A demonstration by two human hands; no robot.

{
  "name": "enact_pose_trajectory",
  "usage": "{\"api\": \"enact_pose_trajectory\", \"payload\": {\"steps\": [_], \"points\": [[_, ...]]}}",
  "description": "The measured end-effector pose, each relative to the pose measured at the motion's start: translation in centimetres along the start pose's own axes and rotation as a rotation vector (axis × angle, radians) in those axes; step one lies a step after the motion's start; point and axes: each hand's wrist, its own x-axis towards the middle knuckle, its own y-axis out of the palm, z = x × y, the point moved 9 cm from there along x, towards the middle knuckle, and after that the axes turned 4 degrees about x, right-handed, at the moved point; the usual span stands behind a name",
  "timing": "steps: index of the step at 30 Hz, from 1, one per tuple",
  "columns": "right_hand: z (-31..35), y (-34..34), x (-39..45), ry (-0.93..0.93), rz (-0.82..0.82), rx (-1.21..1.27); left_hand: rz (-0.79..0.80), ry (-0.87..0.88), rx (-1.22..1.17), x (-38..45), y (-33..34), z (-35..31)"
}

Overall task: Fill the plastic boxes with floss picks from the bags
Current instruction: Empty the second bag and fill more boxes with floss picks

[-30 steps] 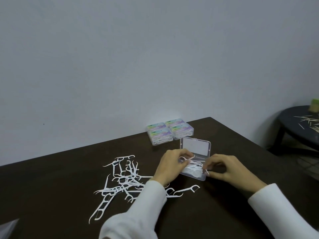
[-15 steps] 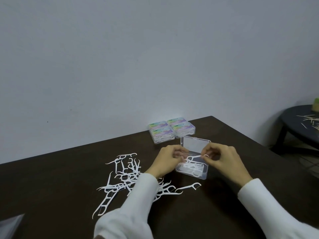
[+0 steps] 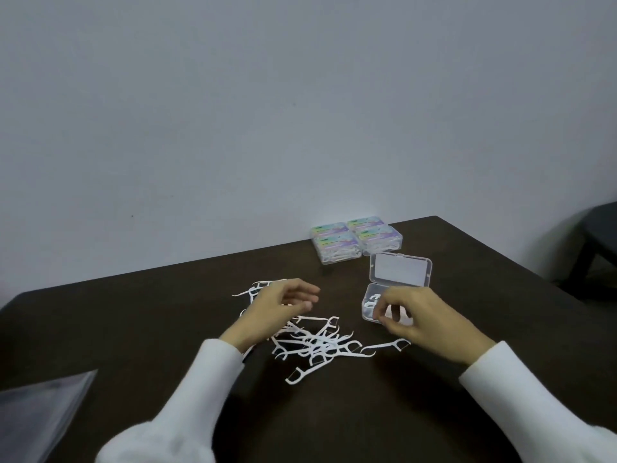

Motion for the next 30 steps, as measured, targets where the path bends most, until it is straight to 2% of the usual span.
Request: {"api": "enact_pose_trajectory", "payload": {"steps": [4, 7, 13, 16, 22, 24, 26, 28, 30], "points": [[0.3, 2.1, -0.5, -0.004, 0.195, -0.234, -0.104, -0.073, 0.201, -3.7, -4.2, 3.0], [0.4, 2.4, -0.5, -0.011, 0.157, -0.353, -0.057, -0.103, 0.312, -5.6, -5.9, 4.4], [1.8, 4.0, 1.4, 0.035, 0.063, -0.355, 0.080, -0.281, 0.381, -8.1, -6.8, 6.7], [2.4, 4.7, 2.8, 0.064, 0.005, -0.348, 0.054, -0.317, 0.427, -8.5, -6.6, 7.2], [5.0, 6.6, 4.0, 0.004, 0.112, -0.175, -0.024, -0.181, 0.340, -7.5, -5.4, 6.1], [5.1, 6.2, 3.8, 0.036, 0.108, -0.155, -0.043, -0.135, 0.294, -7.2, -4.6, 5.4], [4.7, 5.6, 3.4, 0.110, 0.105, -0.183, -0.061, -0.086, 0.202, -7.0, -3.8, 4.8], [4.5, 5.8, 2.5, 0.151, 0.185, -0.254, -0.102, -0.042, 0.132, -6.8, -3.7, 4.2], [4.7, 6.3, 1.6, 0.155, 0.265, -0.346, -0.114, -0.027, 0.225, -6.5, -3.9, 4.0]]}}
